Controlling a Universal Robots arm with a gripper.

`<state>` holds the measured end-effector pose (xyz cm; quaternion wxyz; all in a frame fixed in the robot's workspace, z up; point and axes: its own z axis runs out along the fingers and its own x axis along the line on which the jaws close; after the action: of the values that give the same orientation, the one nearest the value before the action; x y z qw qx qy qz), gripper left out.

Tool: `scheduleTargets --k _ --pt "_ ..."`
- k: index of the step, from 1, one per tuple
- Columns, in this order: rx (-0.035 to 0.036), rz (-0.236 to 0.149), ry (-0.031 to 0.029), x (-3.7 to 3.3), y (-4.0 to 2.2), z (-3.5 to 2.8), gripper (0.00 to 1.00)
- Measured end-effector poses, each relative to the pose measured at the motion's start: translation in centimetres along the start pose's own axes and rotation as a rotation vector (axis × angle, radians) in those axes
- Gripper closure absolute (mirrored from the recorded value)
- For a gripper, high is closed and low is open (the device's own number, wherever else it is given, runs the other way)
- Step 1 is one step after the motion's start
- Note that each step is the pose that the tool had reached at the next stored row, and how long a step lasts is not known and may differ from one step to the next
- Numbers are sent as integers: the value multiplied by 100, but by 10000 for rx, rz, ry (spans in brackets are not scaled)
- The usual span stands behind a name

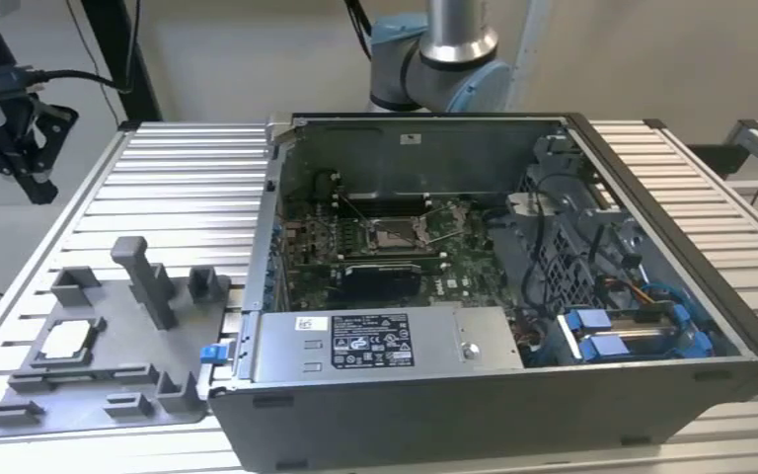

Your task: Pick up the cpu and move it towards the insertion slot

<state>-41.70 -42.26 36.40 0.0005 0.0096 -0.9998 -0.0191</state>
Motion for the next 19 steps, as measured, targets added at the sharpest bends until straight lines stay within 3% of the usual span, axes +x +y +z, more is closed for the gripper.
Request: scheduleTargets --k 19 --pt "-1 3 38 218 -165 89 100"
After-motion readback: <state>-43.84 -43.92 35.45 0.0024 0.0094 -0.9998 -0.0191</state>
